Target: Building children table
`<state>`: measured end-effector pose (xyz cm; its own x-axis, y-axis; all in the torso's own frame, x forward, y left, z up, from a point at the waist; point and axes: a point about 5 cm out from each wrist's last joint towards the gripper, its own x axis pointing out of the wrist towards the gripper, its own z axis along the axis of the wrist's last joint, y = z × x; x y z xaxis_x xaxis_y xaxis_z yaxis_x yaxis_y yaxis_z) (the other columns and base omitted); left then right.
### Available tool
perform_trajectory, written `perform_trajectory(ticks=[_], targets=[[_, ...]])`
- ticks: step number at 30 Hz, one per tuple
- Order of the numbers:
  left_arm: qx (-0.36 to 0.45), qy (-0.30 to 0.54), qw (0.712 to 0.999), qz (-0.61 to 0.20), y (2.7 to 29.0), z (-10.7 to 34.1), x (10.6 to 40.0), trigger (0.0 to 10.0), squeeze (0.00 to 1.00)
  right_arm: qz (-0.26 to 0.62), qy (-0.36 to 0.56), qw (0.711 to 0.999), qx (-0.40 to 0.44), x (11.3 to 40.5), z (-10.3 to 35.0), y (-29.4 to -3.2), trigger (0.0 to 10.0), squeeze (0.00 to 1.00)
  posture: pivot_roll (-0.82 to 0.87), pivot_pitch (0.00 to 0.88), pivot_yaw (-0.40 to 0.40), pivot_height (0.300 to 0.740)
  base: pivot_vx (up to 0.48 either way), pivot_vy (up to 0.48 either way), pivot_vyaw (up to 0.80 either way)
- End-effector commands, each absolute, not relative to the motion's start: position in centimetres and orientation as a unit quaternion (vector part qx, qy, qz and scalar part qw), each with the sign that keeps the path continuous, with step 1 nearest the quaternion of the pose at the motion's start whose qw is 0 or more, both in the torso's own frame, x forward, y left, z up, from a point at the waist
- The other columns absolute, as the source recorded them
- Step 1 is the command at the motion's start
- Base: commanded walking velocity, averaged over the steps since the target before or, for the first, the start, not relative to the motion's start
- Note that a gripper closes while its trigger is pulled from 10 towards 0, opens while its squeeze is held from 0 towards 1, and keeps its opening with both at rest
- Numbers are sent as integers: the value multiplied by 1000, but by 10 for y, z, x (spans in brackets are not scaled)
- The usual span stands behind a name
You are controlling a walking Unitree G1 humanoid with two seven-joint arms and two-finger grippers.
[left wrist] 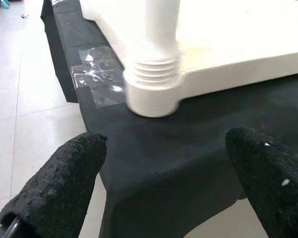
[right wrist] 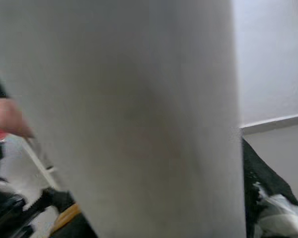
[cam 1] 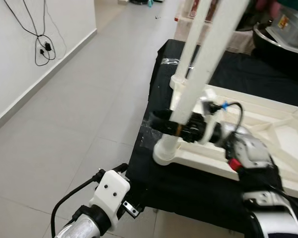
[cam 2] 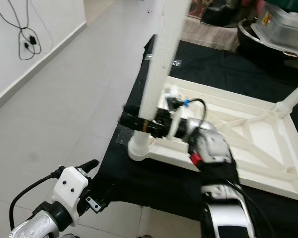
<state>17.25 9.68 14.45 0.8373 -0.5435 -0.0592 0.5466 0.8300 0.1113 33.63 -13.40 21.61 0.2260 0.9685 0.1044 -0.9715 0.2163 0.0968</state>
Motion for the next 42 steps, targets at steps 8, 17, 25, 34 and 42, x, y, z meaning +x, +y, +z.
perform_trajectory(ticks=[8,17,25,34,42], targets=[[67,20,954,-292,97,141,171,10000,0,369,-52,926,63,368,216,-139,0,0,161,108,-136,740,0,0,0],[66,21,952,-298,98,140,173,10000,0,16,-28,997,76,359,209,-172,0,0,152,115,-128,740,0,0,0],[68,20,954,-293,99,141,172,10000,0,-200,0,974,103,325,189,-163,0,0,162,122,-133,740,0,0,0],[64,20,954,-293,97,141,174,10000,0,-53,-65,986,143,334,210,-121,10000,1000,150,121,-132,740,0,0,0],[62,20,953,-295,96,140,174,10000,0,107,-155,970,151,364,245,-161,10000,0,150,115,-126,740,0,0,0]])
